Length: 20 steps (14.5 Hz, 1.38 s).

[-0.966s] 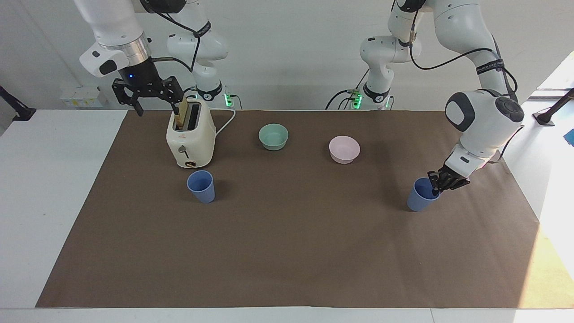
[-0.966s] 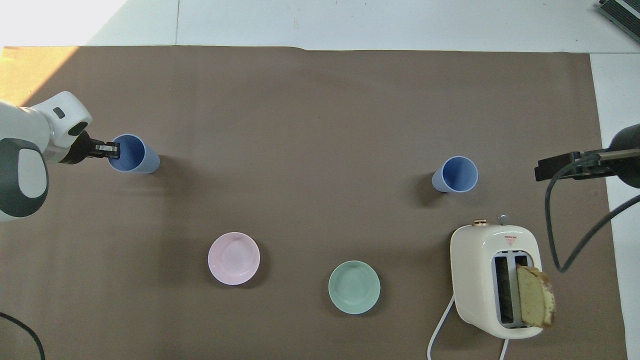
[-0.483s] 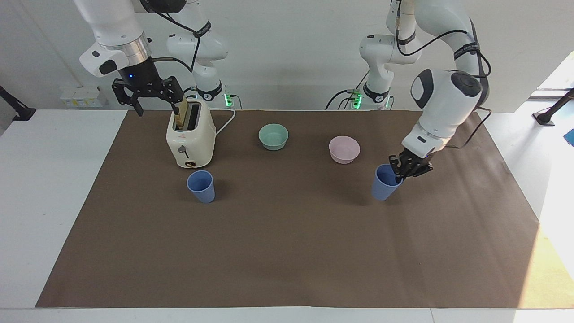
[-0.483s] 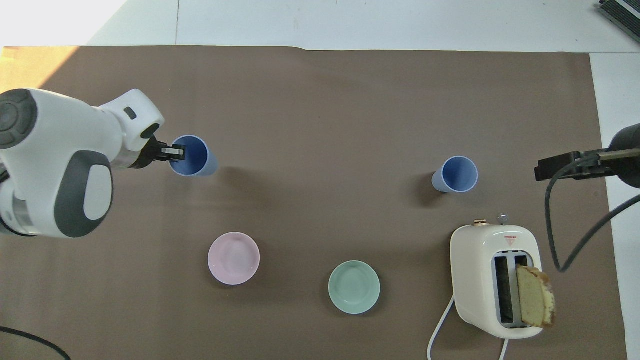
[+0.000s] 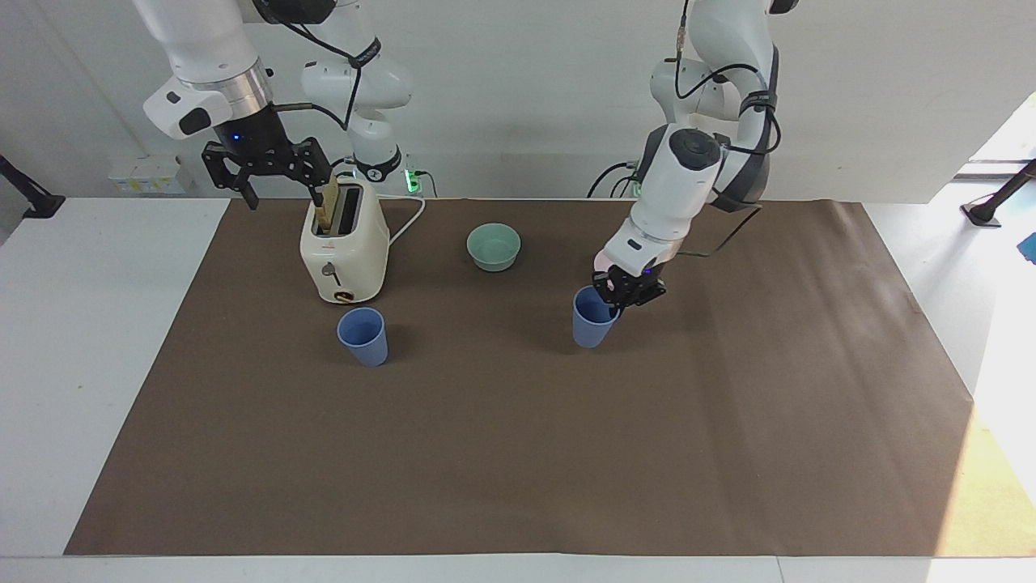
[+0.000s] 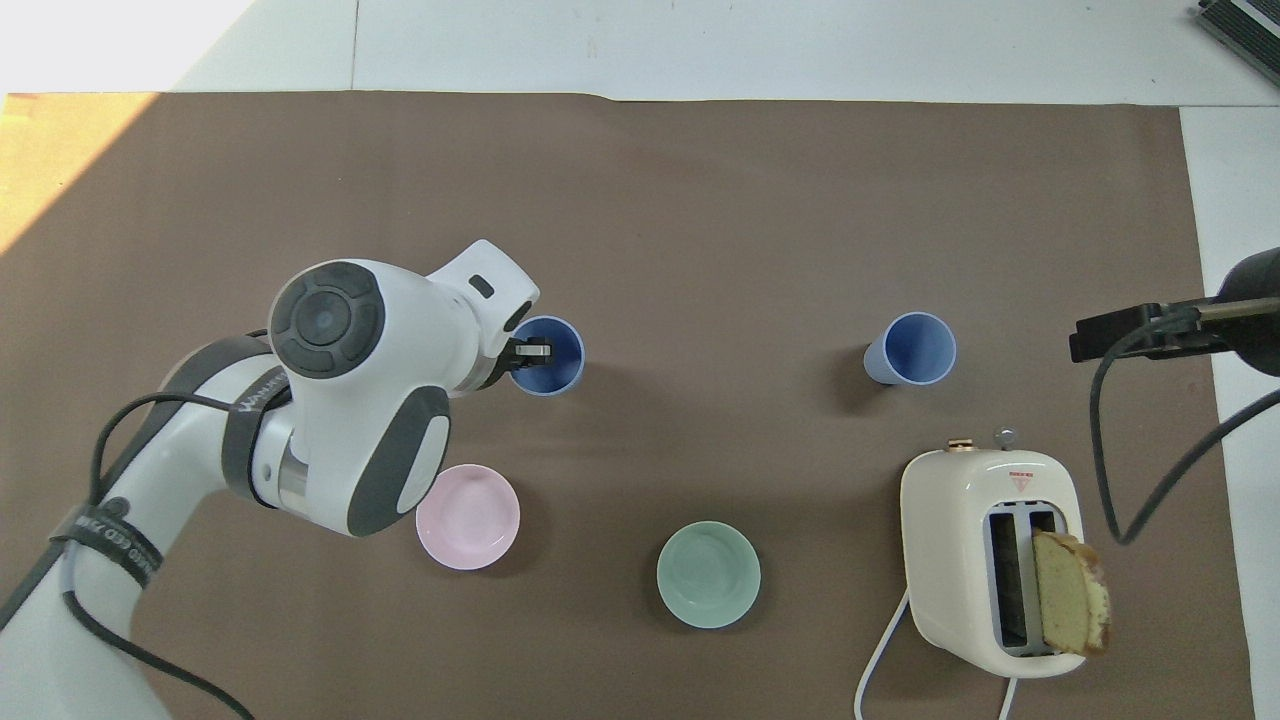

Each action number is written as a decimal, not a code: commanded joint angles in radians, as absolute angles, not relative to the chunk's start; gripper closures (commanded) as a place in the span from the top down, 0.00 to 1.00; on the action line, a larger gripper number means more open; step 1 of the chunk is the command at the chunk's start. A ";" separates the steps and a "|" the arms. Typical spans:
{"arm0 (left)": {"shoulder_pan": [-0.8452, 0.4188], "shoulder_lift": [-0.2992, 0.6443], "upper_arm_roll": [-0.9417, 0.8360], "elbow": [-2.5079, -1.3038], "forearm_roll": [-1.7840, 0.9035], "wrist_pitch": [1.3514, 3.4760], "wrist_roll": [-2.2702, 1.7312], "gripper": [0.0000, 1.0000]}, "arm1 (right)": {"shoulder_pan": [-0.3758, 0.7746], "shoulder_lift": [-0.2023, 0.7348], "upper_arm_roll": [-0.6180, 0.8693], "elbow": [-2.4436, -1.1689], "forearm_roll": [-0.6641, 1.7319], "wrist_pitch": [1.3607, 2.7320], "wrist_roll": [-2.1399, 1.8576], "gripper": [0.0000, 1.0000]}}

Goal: Stack blue cups with both arms
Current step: 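Grasp the blue cup with the left gripper and carry it toward center, then release the blue cup at center and withdraw the left gripper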

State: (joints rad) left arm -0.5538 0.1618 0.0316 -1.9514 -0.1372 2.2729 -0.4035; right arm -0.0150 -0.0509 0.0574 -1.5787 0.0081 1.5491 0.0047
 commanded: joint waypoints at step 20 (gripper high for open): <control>-0.473 0.016 0.067 -1.956 -0.104 2.091 -0.326 1.00 | -0.026 -0.057 0.049 -1.588 0.026 1.528 0.011 1.00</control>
State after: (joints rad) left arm -0.5275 0.0909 0.0743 -1.9390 -0.1197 2.1707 -0.4151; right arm -0.0191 -0.0509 0.0521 -1.5792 0.0081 1.5331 0.0047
